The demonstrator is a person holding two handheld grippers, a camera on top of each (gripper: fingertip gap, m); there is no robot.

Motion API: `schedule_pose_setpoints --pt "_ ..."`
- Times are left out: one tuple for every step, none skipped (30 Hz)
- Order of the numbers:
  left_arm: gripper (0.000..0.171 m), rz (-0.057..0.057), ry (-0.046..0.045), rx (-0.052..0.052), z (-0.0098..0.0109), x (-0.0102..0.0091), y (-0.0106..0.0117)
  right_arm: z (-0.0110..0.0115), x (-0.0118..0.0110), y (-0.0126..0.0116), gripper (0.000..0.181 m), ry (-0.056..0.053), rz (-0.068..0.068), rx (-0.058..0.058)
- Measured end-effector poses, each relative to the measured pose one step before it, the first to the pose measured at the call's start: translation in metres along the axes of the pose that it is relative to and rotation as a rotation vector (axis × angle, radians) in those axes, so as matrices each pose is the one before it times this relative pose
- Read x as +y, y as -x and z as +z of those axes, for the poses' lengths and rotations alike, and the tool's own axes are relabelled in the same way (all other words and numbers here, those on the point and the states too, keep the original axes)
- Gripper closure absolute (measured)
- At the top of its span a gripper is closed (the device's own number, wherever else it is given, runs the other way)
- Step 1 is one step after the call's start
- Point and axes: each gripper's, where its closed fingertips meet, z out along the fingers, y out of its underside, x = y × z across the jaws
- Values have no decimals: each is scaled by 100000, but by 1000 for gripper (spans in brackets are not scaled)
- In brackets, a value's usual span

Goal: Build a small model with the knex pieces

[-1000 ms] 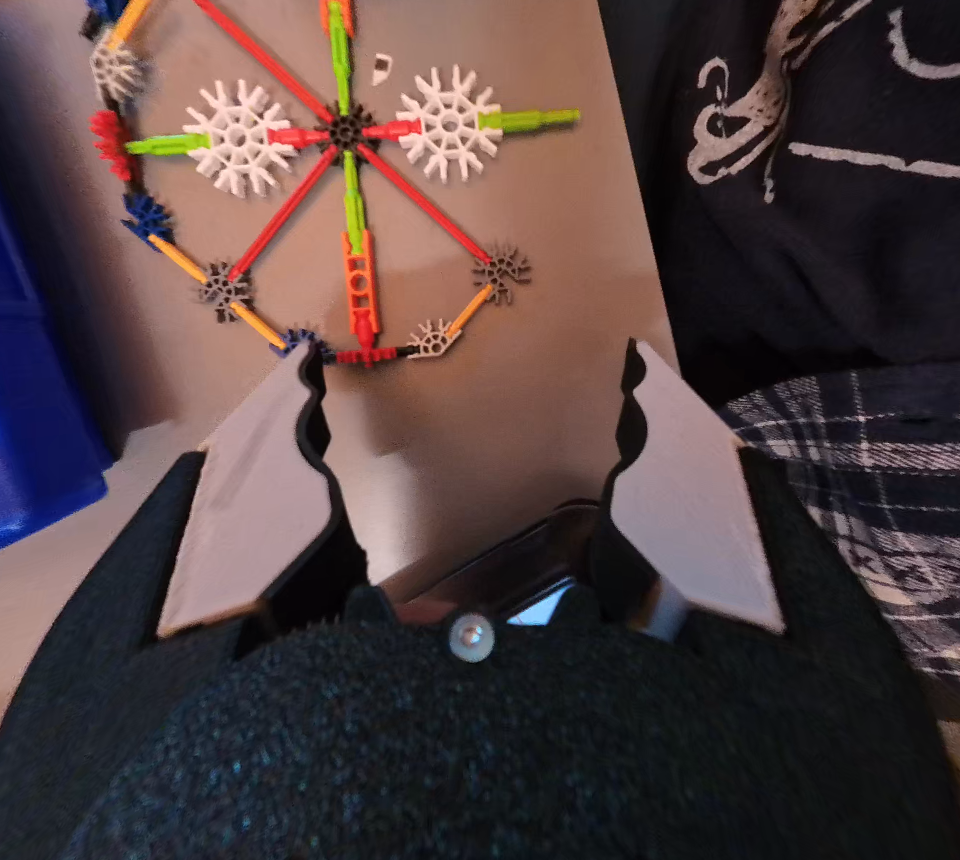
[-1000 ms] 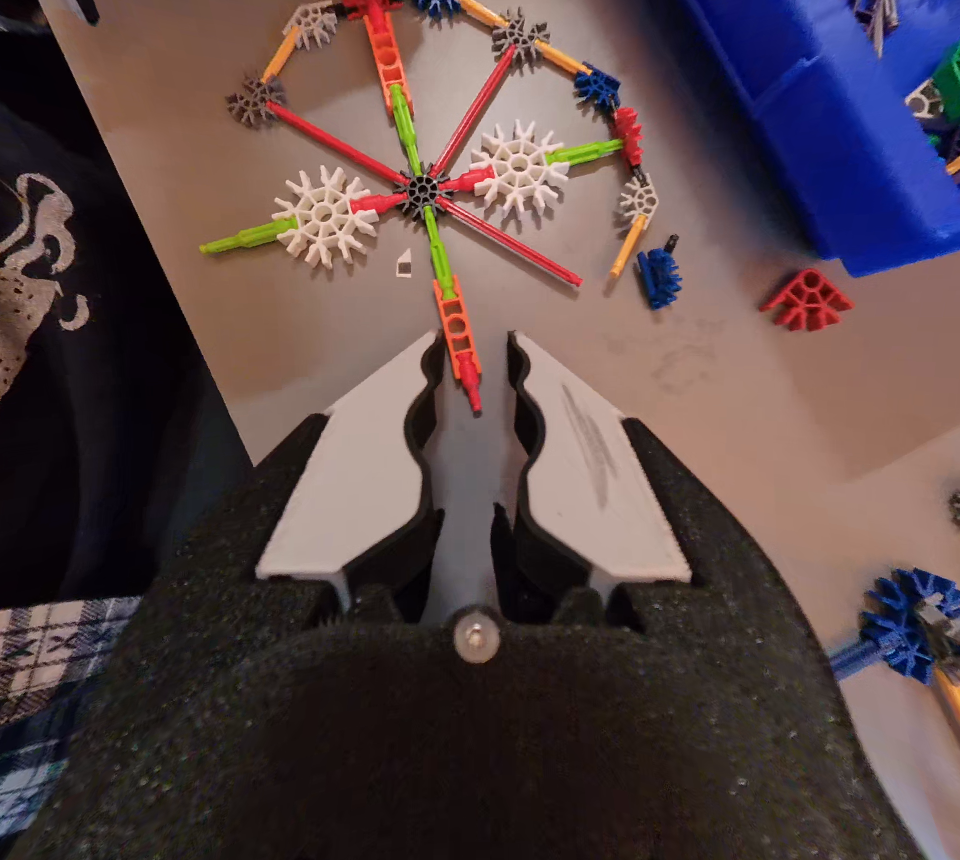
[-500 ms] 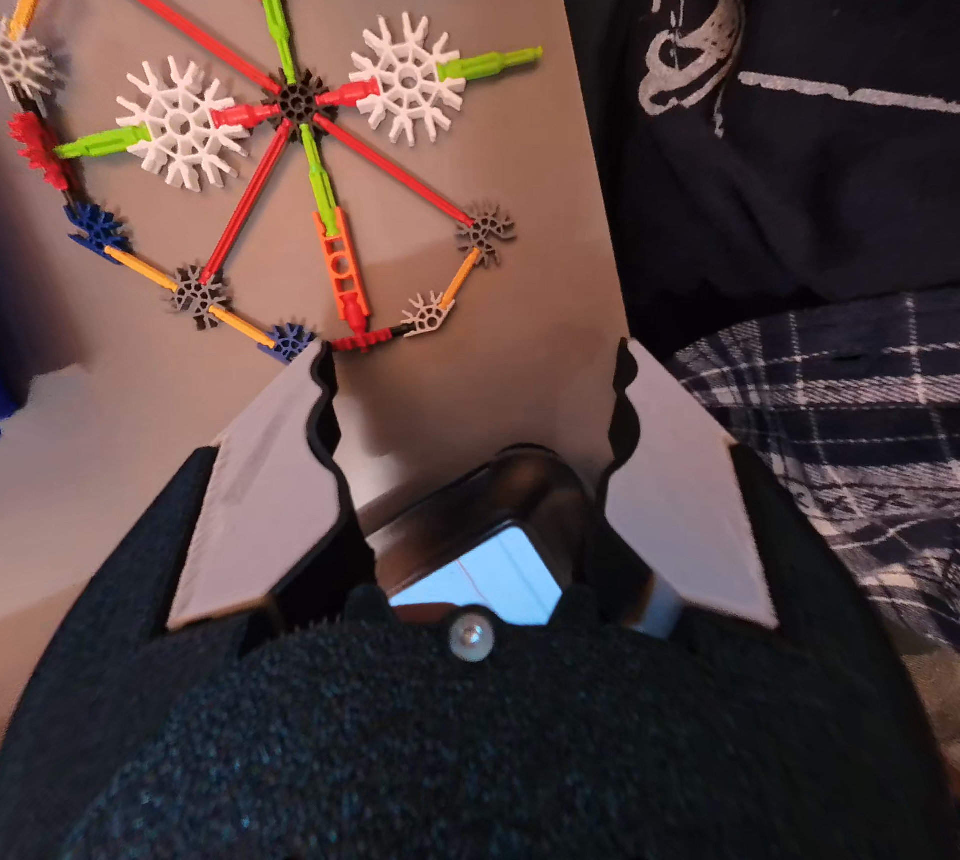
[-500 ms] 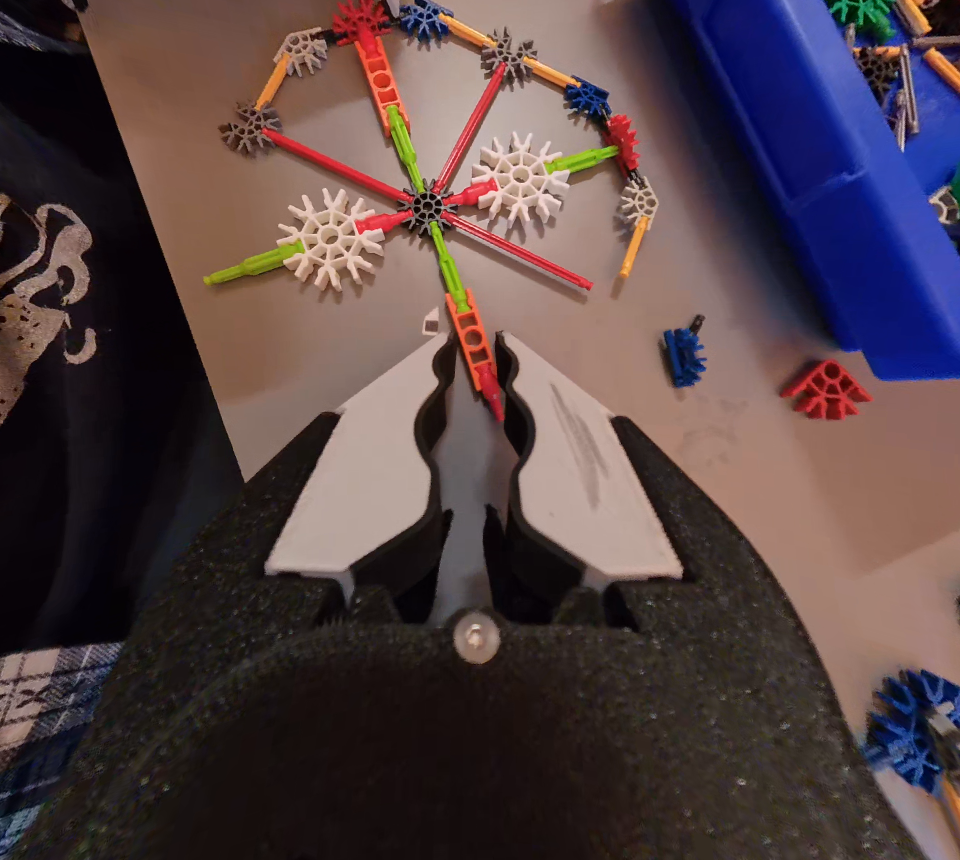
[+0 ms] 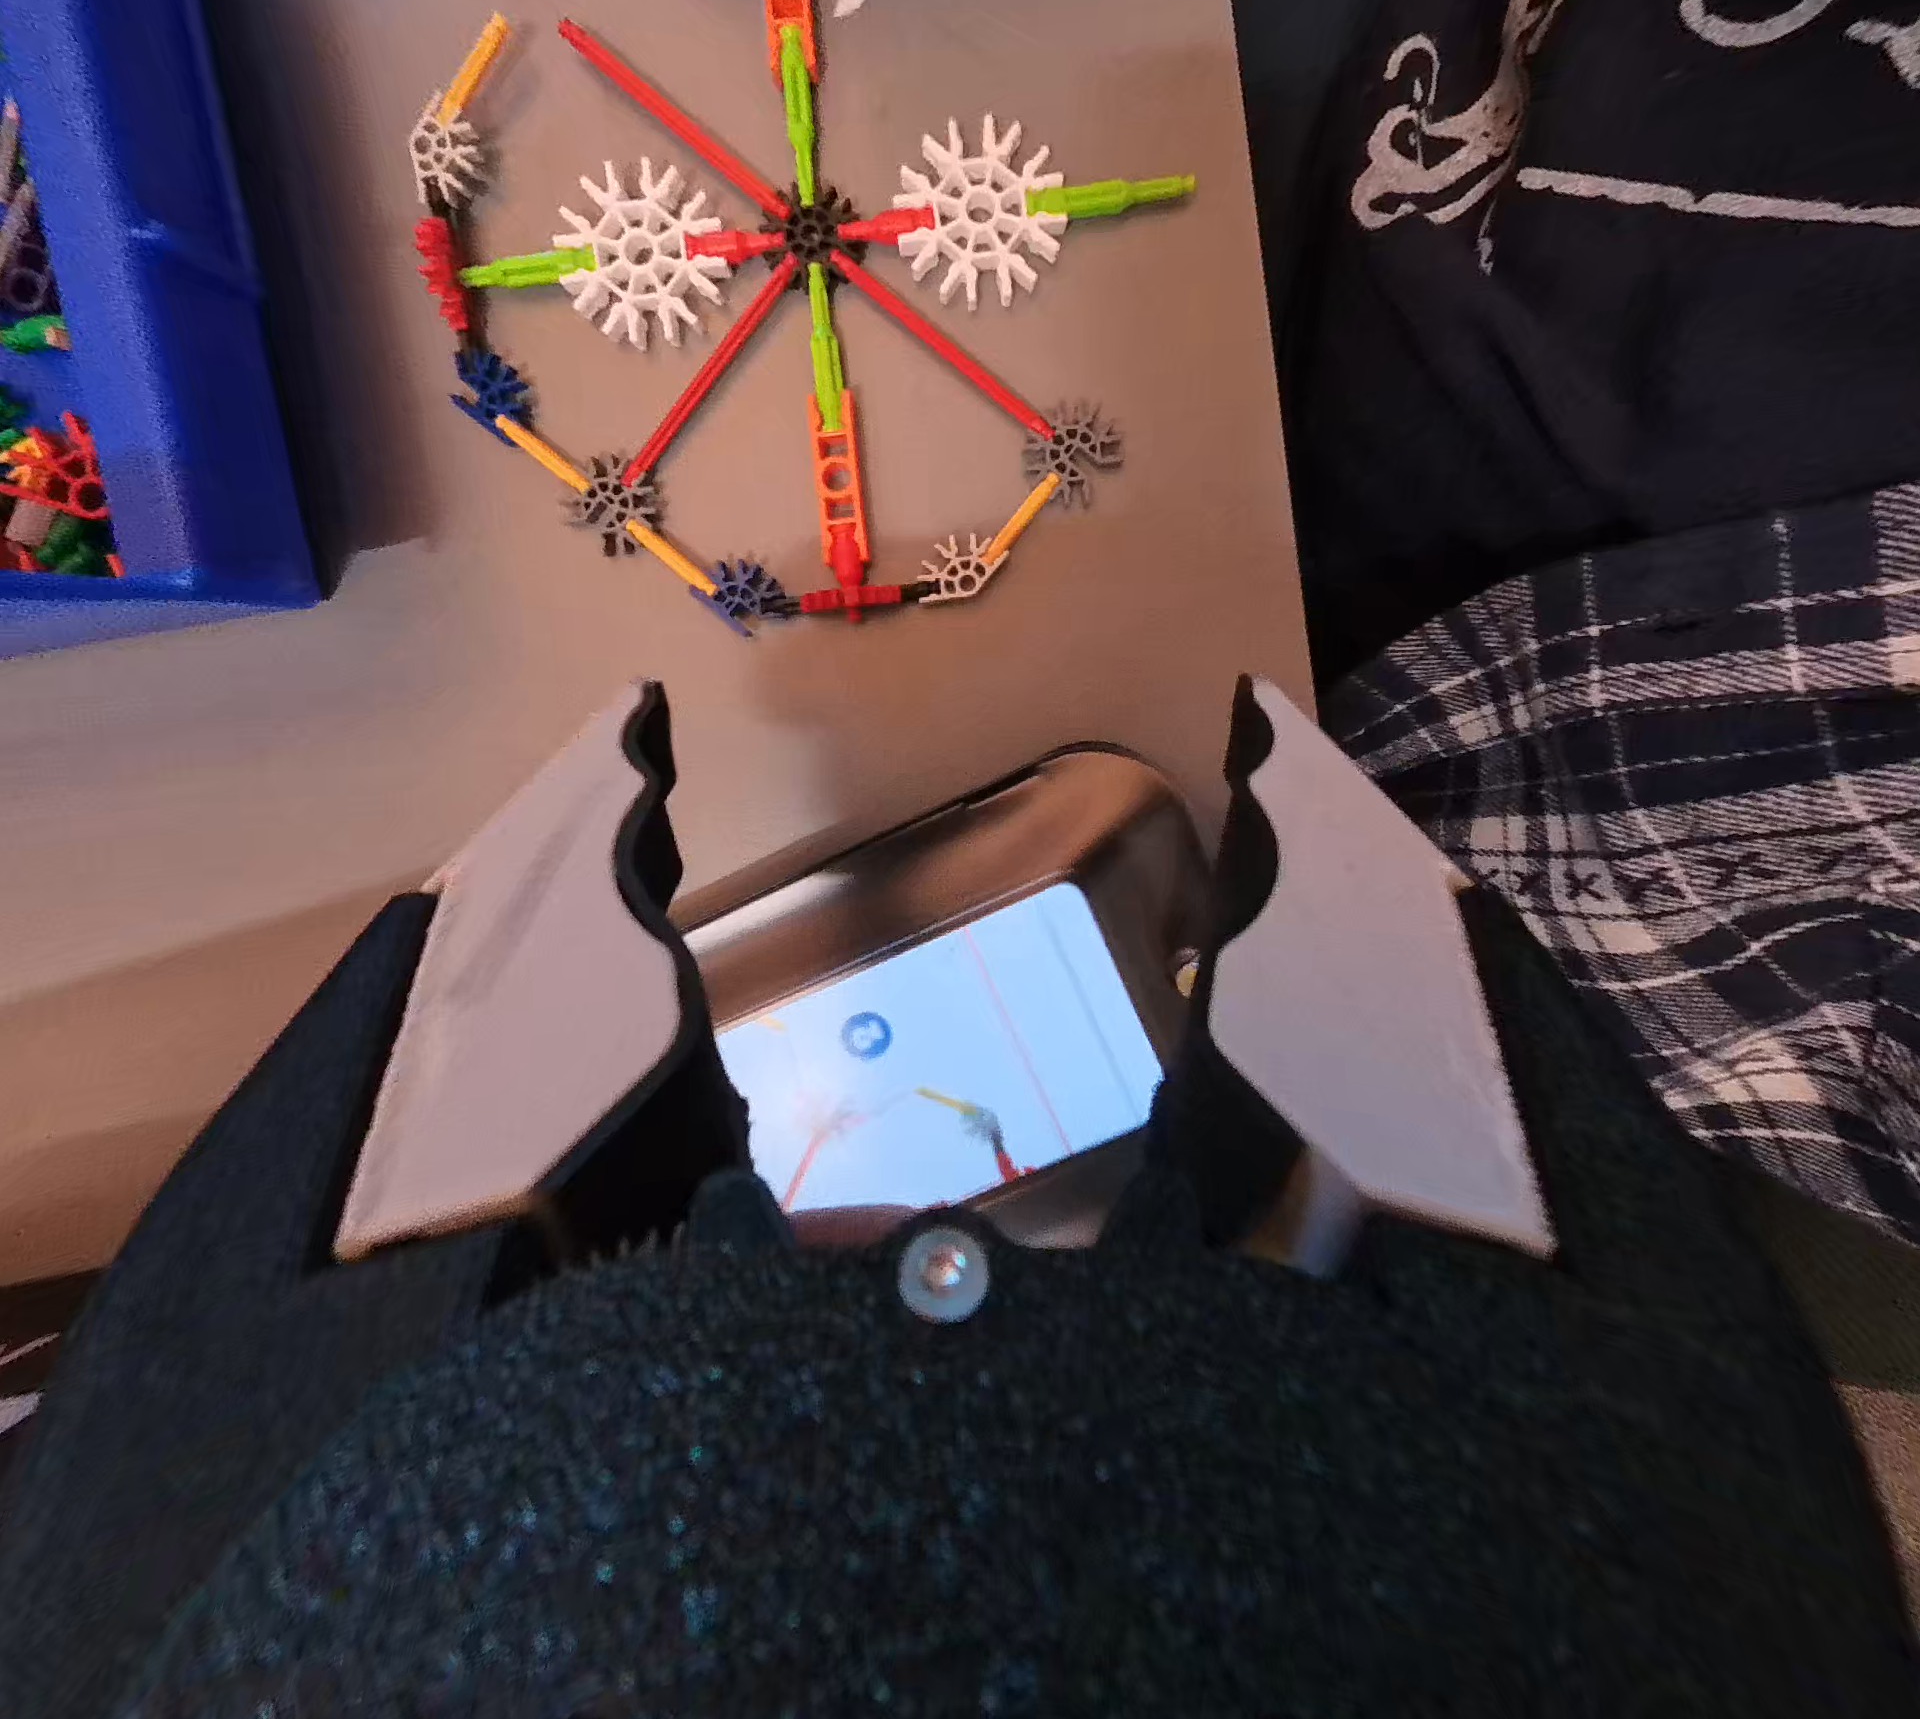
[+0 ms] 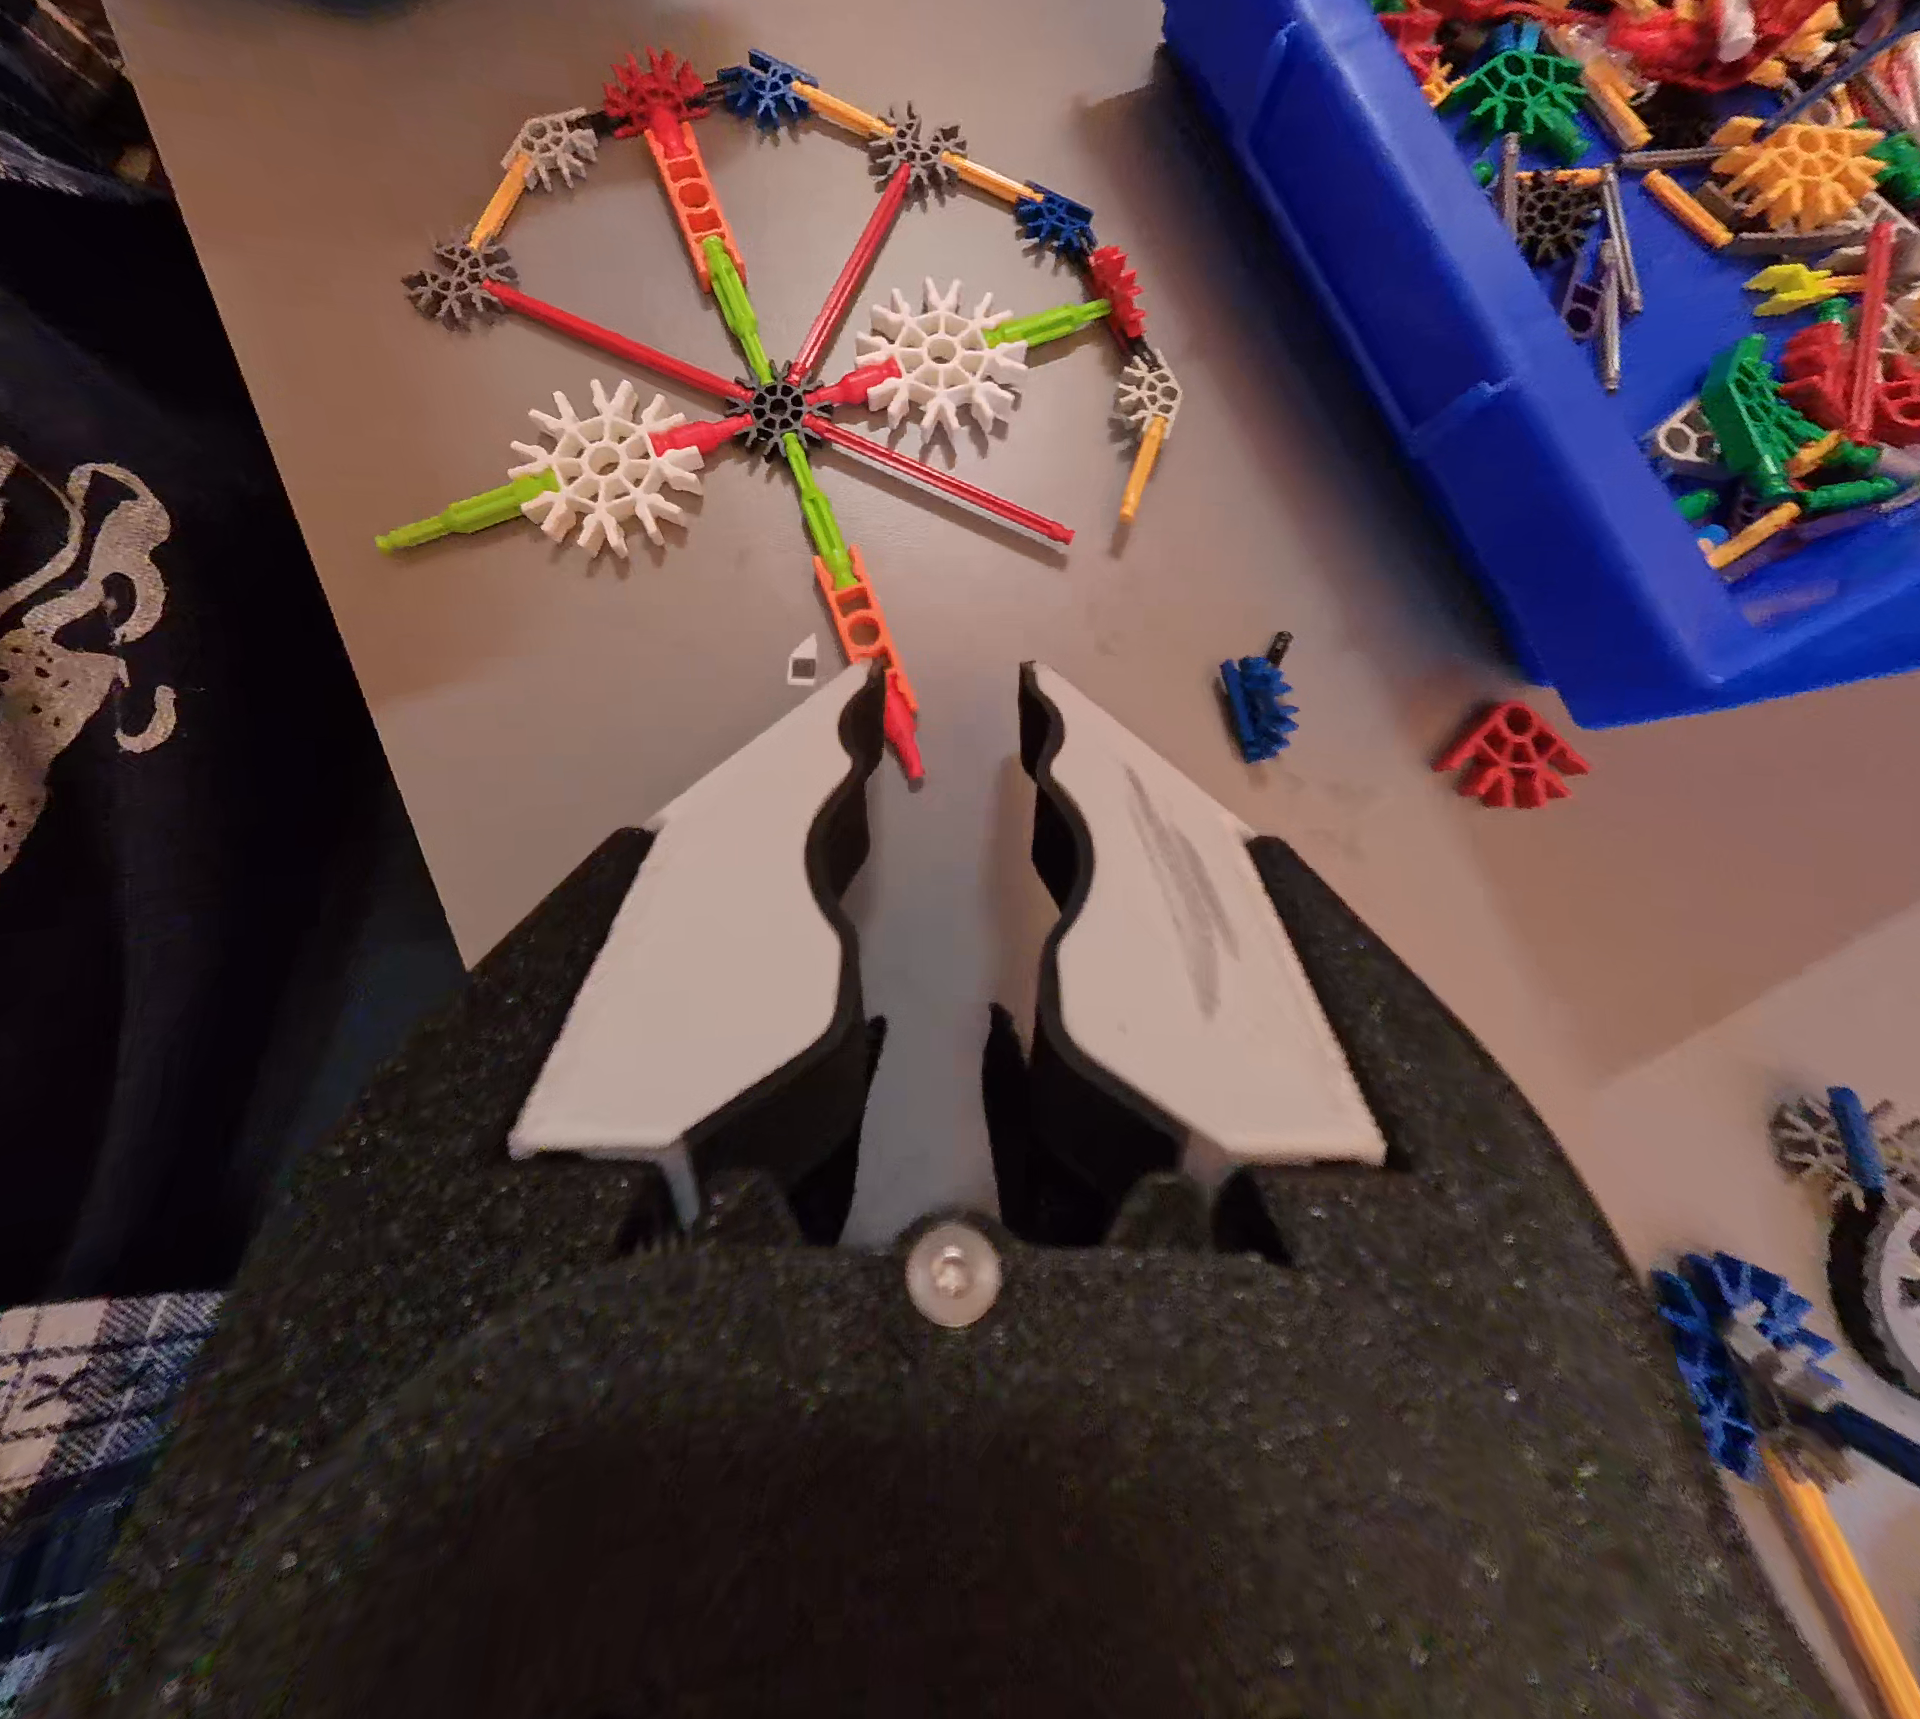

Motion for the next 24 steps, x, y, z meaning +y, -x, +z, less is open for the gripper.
schedule_pose_setpoints --pt "67 90 -882 -8 -106 -153 -6 -25 -23 -47 157 -178 189 47" --pt "67 221 -501 50 -7 -118 -26 38 -48 72 157 -110 102 -430" --pt "67 322 -44 35 73 -88 -25 107 5 48 157 322 -123 -101" --pt "67 405 179 184 127 -56 -52 171 77 100 157 802 -411 -213" --pt "66 364 179 250 152 -60 -48 213 67 194 157 792 -588 -661" --pt "66 428 21 -239 136 -74 61 203 52 175 157 581 -417 -666" --pt "66 251 -63 -232 107 -85 74 136 31 98 157 468 -438 -288" --pt "66 39 -237 -261 45 -78 107 -53 -25 -113 157 -86 -579 705" --pt "66 20 -701 -734 -17 -140 201 -272 -118 -270 157 -858 524 1040" --pt "66 -44 -1058 -855 -74 -188 225 -446 -195 -389 157 -1500 1742 935" --pt "67 -96 -906 -458 -88 -160 164 -518 -173 -557 157 -1424 2004 1746" --pt "66 189 -705 -797 -94 -128 200 -542 -92 -655 156 -981 1499 2530" --pt "66 221 -658 -989 -81 -146 238 -478 -49 -756 153 -674 1782 3117" --pt "67 199 -594 -769 -47 -140 201 -367 -31 -697 149 -453 1994 2811" --pt "67 276 -480 -617 -17 -127 180 -220 -18 -593 148 -441 1867 2657" --pt "67 237 -434 -655 9 -128 177 -78 -13 -451 148 -451 1814 2165" --pt "67 127 -404 -631 29 -118 177 71 25 -484 148 -346 2537 2455" --pt "67 35 -378 -464 47 -90 142 182 58 -569 148 -291 2949 2835" --pt "67 -30 -476 -244 46 -74 98 244 75 -418 148 -253 1766 2245" --pt "67 -124 -368 -191 28 -24 94 291 97 -357 146 -98 1028 2222" --pt "67 -153 -356 -363 25 -4 100 341 177 -421 144 738 2091 2397" --pt "67 -118 -362 -357 11 -3 101 390 102 66 145 473 1289 -543" --pt "67 -60 -287 -145 4 23 50 403 37 406 145 248 -307 -2211" --pt "67 -70 -259 -86 -19 21 31 429 41 61 145 499 -233 -140"
